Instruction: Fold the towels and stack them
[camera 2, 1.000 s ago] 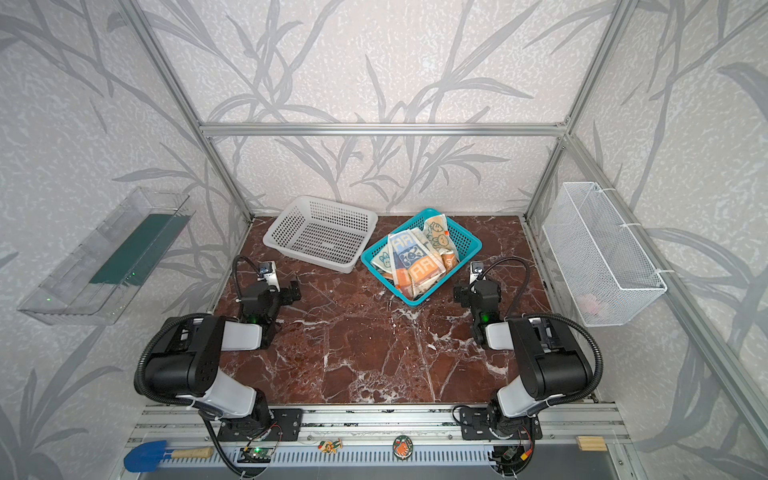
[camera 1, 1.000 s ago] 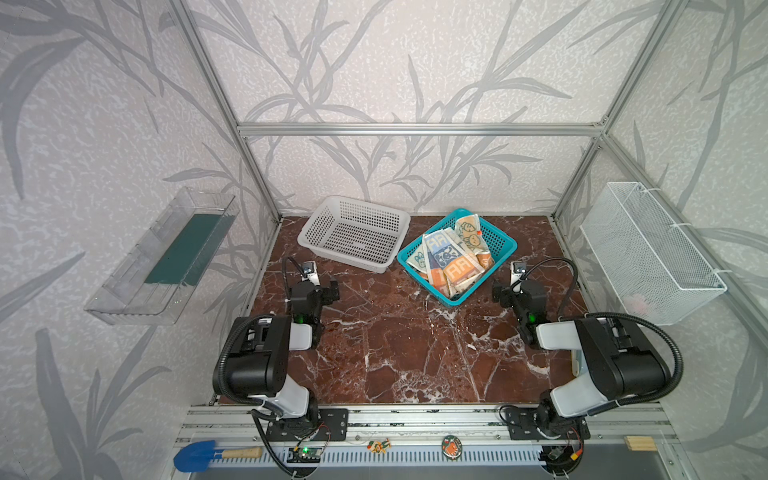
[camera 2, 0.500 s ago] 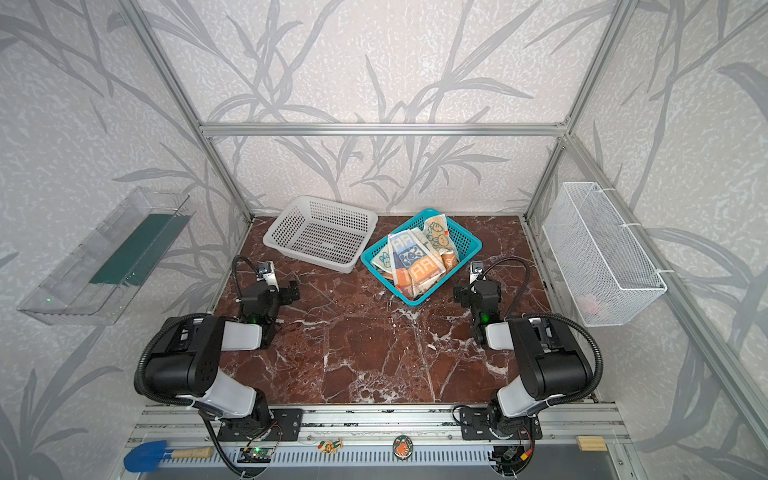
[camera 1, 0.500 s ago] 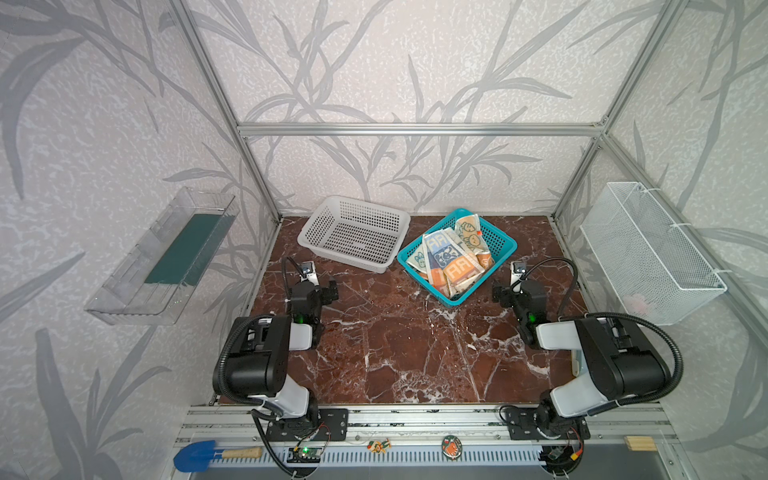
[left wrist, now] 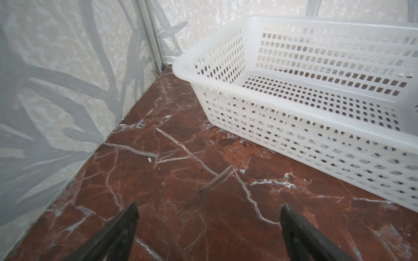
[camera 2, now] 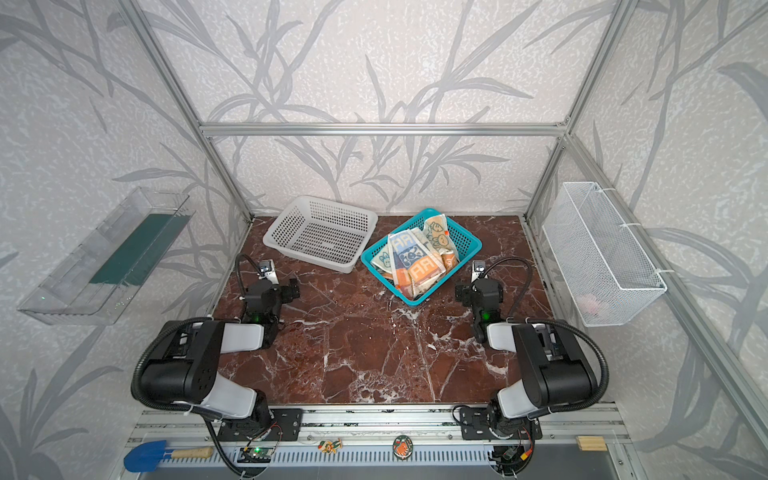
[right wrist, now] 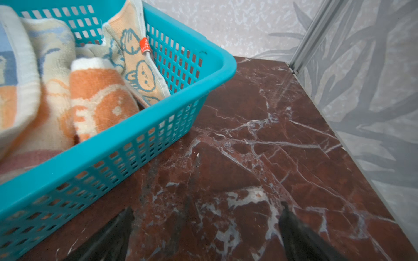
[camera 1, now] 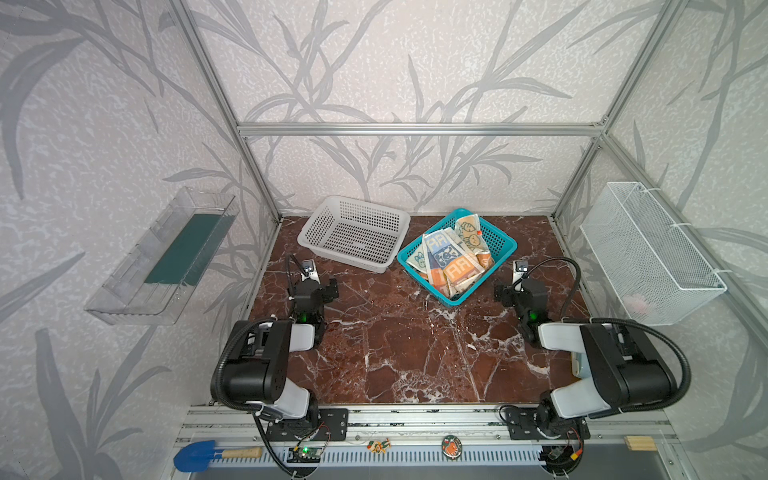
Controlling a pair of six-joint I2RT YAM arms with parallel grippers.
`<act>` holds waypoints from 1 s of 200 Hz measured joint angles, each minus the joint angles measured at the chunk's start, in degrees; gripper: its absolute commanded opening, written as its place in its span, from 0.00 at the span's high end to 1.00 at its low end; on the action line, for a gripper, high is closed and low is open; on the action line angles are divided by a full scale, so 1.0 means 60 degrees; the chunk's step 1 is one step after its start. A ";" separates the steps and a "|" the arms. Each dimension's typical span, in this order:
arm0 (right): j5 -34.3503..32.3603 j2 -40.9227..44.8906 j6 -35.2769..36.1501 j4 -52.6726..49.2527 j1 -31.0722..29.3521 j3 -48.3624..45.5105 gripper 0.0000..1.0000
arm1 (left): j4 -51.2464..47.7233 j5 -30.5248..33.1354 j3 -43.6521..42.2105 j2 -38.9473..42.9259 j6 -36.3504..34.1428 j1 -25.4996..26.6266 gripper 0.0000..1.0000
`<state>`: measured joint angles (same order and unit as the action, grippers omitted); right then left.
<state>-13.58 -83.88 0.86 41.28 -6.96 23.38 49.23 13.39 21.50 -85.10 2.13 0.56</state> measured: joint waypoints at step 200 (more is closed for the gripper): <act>-0.0368 0.3942 -0.2965 -0.9996 -0.0557 0.4543 0.01 | -1.0462 0.2229 0.6400 0.2572 0.2707 0.2306 0.01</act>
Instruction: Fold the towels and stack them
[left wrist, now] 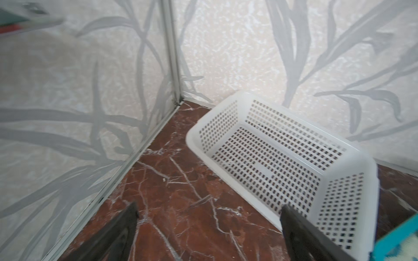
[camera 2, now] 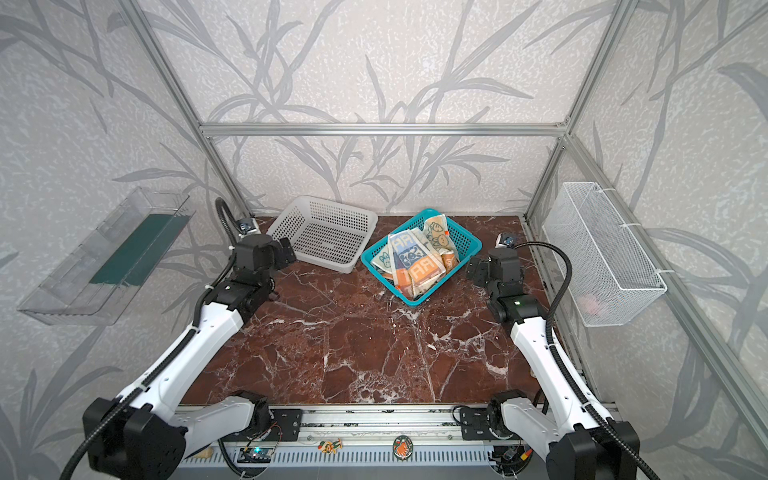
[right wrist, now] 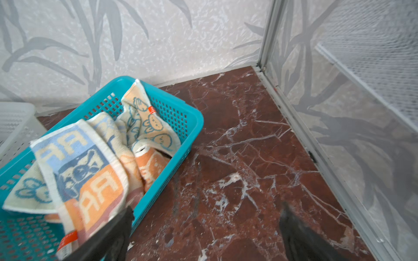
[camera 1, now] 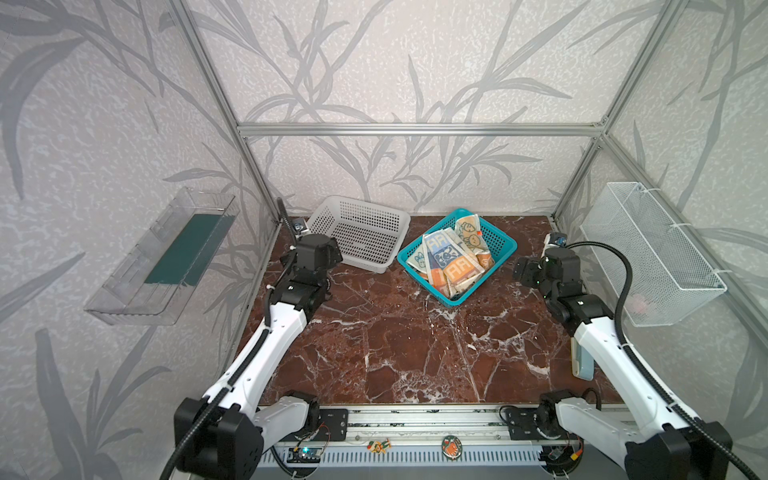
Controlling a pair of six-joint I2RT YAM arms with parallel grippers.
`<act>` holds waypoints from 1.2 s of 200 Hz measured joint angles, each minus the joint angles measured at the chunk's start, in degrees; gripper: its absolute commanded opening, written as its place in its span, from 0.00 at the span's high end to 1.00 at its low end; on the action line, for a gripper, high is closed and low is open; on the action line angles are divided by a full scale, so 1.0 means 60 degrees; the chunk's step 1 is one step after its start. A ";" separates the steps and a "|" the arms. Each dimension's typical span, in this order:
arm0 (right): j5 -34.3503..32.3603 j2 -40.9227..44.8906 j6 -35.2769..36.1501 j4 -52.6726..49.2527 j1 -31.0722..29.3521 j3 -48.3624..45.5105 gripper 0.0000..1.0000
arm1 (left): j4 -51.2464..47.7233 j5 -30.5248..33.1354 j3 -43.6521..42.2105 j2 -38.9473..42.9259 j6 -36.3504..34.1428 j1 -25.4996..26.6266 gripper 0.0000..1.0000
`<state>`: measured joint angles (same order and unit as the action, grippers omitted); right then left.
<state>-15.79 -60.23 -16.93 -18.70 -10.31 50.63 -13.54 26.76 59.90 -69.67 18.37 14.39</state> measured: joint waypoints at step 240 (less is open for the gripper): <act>0.2087 -0.2226 0.0160 -0.1253 -0.1392 0.1942 0.01 | -0.6408 -0.1188 1.3781 -1.2262 -0.0069 0.2251 0.30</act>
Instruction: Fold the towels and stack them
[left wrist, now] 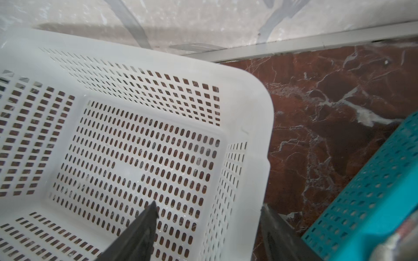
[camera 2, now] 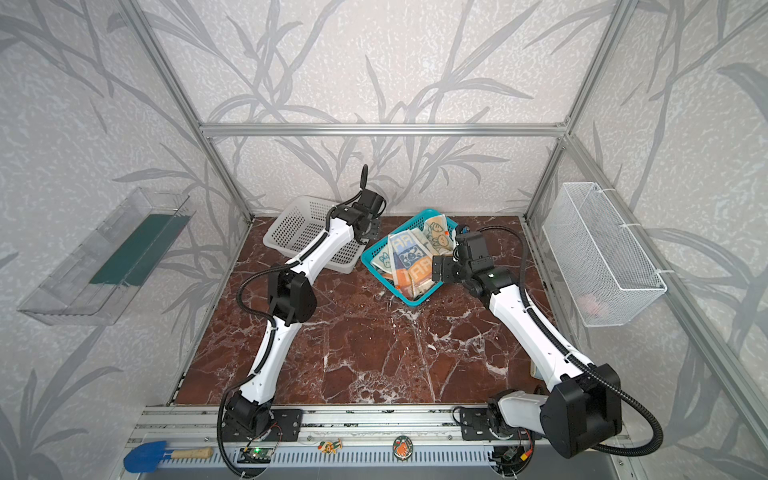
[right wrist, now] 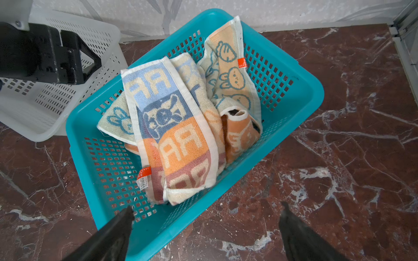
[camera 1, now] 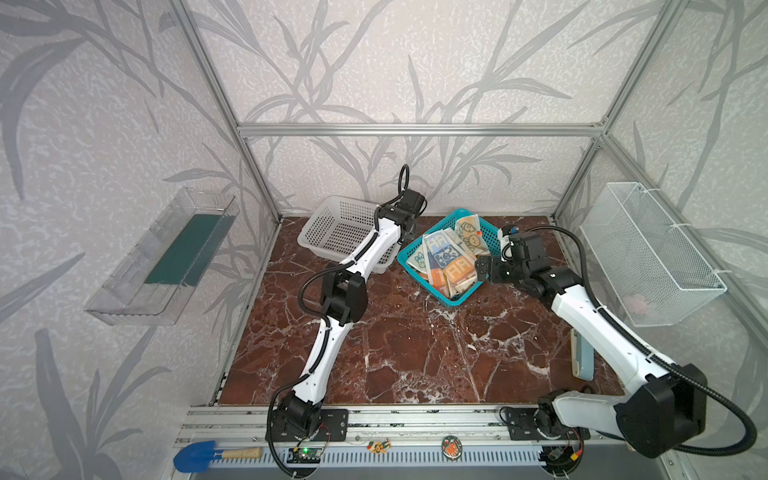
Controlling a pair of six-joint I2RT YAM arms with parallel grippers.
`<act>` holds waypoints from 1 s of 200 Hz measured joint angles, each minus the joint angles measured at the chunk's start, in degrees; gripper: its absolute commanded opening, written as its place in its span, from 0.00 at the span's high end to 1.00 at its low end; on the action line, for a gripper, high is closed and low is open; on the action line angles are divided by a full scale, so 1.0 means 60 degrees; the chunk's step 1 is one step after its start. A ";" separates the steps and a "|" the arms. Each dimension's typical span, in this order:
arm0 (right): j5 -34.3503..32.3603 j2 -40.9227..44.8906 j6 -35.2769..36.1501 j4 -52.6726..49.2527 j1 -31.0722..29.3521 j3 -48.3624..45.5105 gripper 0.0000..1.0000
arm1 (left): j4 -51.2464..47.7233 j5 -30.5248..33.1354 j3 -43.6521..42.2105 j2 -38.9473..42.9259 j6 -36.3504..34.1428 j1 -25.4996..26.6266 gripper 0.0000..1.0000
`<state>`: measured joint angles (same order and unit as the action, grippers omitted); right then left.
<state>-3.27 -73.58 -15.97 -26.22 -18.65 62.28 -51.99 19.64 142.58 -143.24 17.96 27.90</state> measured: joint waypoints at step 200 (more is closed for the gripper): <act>0.0565 0.0000 -0.0481 0.0036 -0.0237 0.0102 0.01 | -0.0659 0.0353 -0.0958 0.0251 0.0750 -0.0940 1.00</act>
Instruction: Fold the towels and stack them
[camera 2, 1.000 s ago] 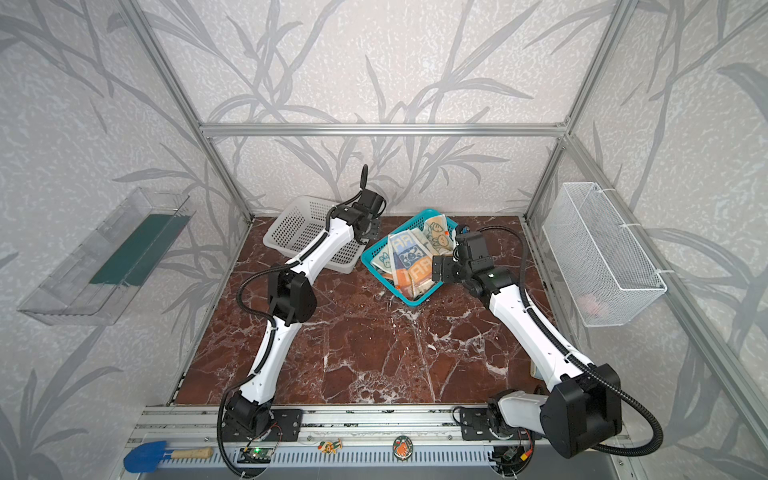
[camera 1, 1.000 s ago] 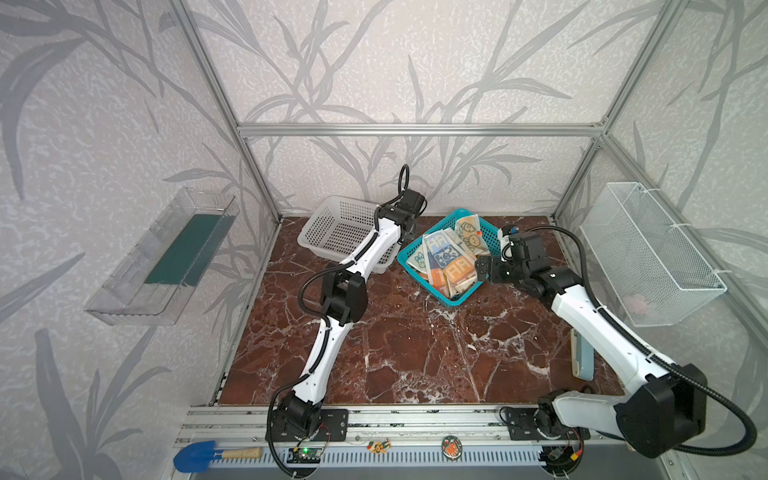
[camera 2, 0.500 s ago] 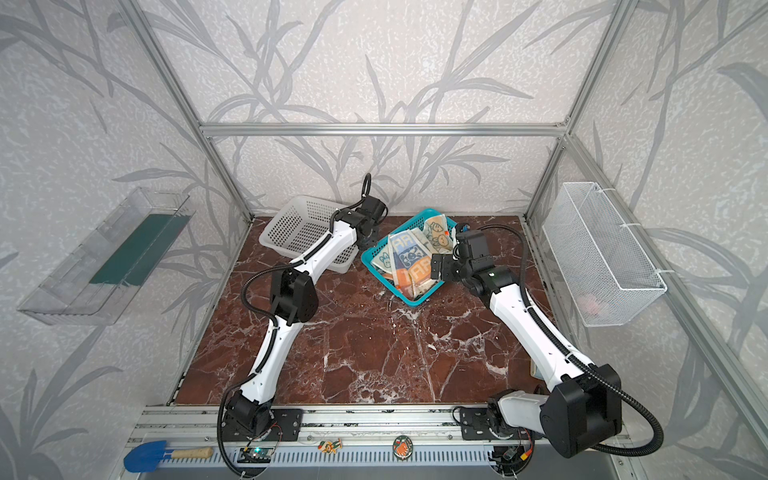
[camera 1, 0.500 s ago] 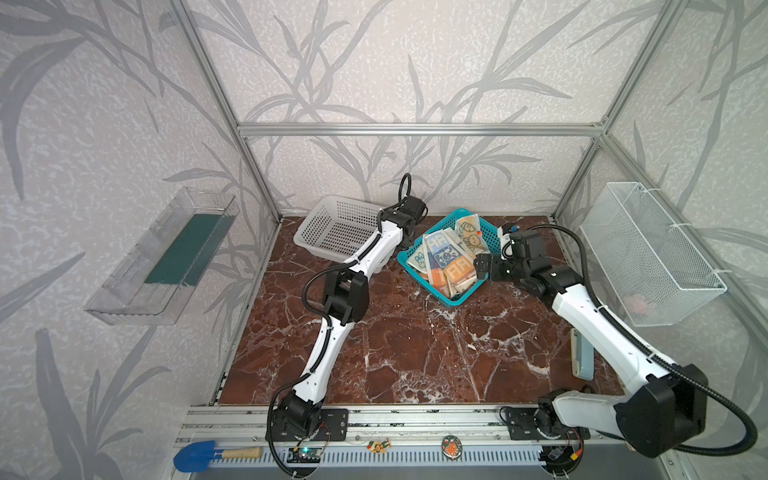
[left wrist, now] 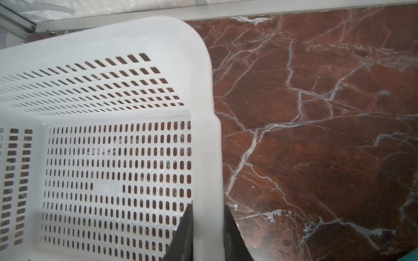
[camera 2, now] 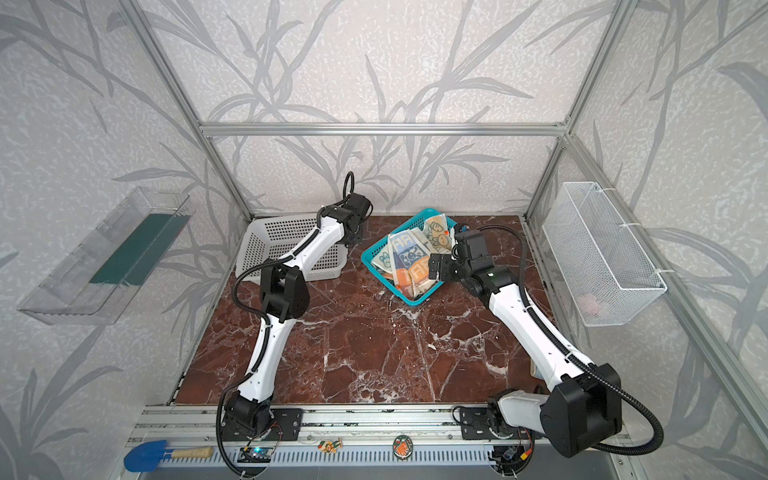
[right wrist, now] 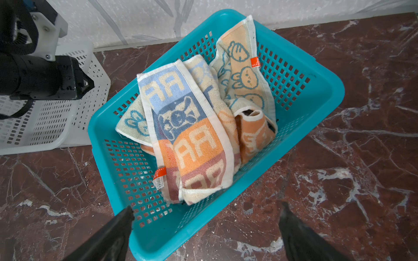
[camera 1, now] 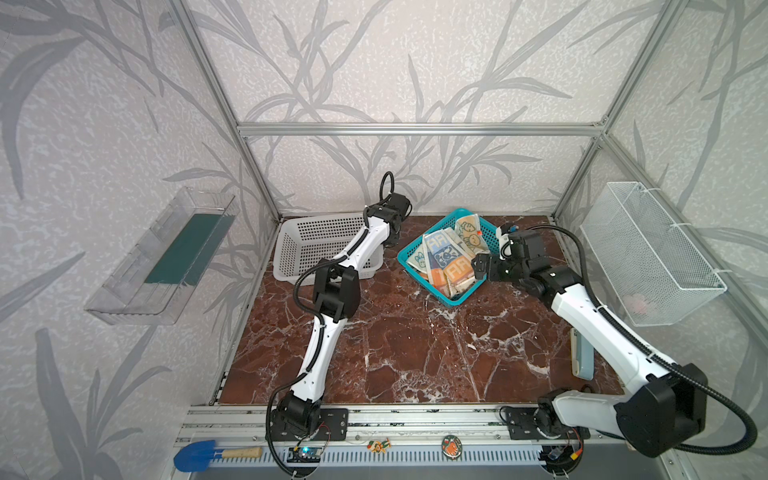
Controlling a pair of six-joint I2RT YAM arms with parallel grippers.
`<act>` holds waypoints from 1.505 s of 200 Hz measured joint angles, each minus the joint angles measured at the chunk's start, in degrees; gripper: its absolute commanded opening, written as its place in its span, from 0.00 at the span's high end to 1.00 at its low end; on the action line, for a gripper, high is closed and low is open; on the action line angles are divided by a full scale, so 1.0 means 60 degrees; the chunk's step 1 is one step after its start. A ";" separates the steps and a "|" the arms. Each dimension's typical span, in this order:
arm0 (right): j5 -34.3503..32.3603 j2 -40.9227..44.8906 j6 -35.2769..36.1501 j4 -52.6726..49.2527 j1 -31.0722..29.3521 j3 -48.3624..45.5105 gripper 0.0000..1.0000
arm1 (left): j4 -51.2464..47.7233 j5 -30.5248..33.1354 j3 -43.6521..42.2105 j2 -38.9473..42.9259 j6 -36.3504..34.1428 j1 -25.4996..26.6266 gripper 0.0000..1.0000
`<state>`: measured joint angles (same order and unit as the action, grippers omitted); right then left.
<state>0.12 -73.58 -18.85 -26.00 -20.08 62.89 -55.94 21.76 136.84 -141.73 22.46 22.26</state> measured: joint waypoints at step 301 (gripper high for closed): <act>-0.0189 -0.1166 -0.0288 0.0171 -0.1676 0.0474 0.01 | 0.0820 0.0794 -0.0772 0.0331 -0.3308 -0.1293 0.68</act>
<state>-1.02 -80.58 -20.58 -24.97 -30.13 65.73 -51.03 26.52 132.20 -139.74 2.61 14.50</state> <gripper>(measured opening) 0.991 0.233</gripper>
